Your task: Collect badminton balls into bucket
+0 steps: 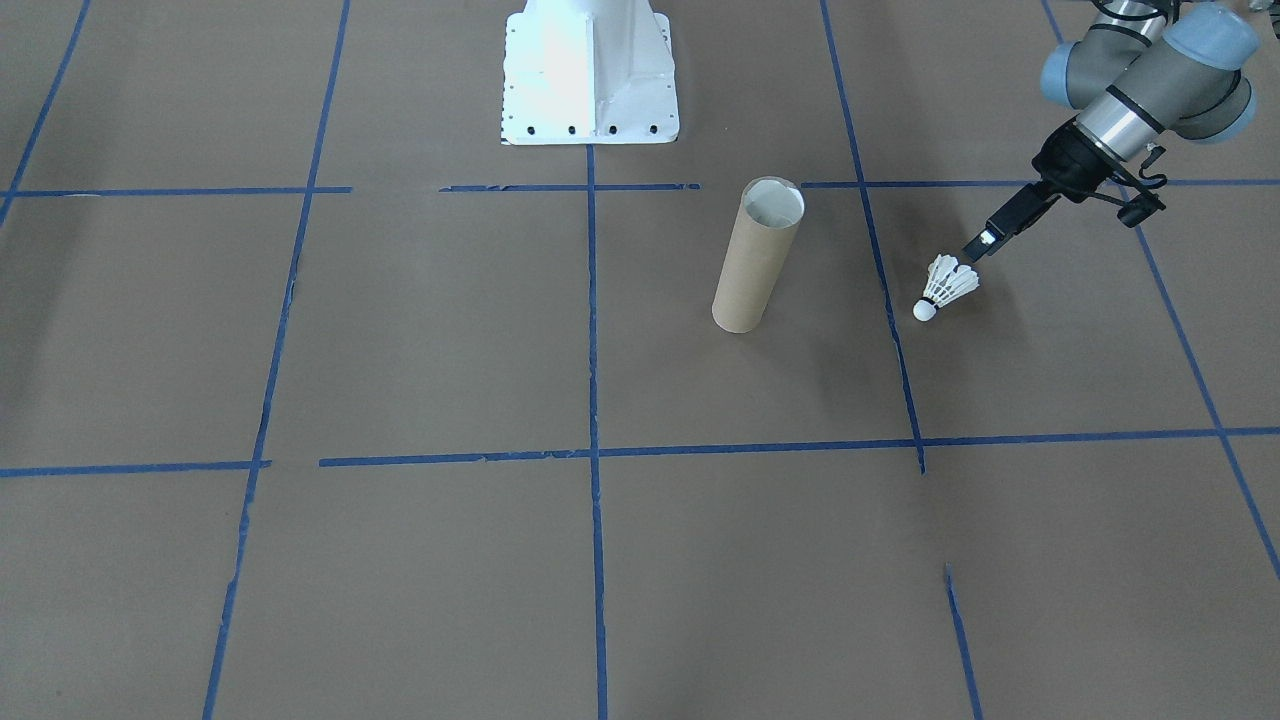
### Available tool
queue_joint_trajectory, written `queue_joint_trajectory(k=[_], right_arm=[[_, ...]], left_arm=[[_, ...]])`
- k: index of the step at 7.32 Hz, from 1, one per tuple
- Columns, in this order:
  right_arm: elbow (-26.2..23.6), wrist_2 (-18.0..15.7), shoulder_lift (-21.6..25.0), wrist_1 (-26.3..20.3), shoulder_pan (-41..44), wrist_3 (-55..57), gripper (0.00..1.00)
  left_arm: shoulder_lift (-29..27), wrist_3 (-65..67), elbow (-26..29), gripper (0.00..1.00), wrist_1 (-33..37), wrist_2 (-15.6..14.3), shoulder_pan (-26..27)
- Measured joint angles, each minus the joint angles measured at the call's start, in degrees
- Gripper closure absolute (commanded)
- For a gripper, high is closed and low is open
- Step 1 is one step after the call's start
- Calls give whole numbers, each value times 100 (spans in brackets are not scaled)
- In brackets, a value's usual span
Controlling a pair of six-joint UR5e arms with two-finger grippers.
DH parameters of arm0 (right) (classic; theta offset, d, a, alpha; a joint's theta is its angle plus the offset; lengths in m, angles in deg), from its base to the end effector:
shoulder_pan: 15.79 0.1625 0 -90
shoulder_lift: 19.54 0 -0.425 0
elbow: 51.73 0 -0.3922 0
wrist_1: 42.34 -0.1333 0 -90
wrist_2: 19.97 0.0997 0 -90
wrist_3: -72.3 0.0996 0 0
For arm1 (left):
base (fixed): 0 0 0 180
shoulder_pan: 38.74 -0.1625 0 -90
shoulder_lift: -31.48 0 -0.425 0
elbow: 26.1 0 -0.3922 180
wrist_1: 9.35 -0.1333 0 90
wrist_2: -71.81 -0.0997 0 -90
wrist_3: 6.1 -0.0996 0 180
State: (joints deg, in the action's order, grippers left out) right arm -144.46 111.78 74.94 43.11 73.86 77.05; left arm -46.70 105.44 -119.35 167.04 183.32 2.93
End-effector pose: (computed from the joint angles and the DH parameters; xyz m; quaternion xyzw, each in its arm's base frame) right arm 0.0642 -0.4624 0.6675 0.0070 -0.3569 0.0272 0.9337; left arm 0.2437 -0.3465 0.5590 -0.0351 0.6329 -0.3008 0.7125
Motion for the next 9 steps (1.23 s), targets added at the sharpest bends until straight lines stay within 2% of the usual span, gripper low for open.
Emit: queue_joint_trajectory(k=[2, 4, 6, 8, 9], right_arm=[[0, 0, 0, 1, 0, 0, 0], [0, 0, 0, -1, 0, 0, 0], [0, 0, 0, 2, 0, 0, 0], [0, 0, 0, -1, 0, 0, 0], [0, 0, 0, -1, 0, 0, 0]], left_arm=[[-219, 188, 277, 0, -28, -45, -48], [-359, 362, 415, 7, -33, -42, -53], [-384, 387, 442, 22, -34, -15, -56], [-388, 384, 460, 51, -22, 2, -64], [-386, 373, 492, 58, -9, 10, -68]])
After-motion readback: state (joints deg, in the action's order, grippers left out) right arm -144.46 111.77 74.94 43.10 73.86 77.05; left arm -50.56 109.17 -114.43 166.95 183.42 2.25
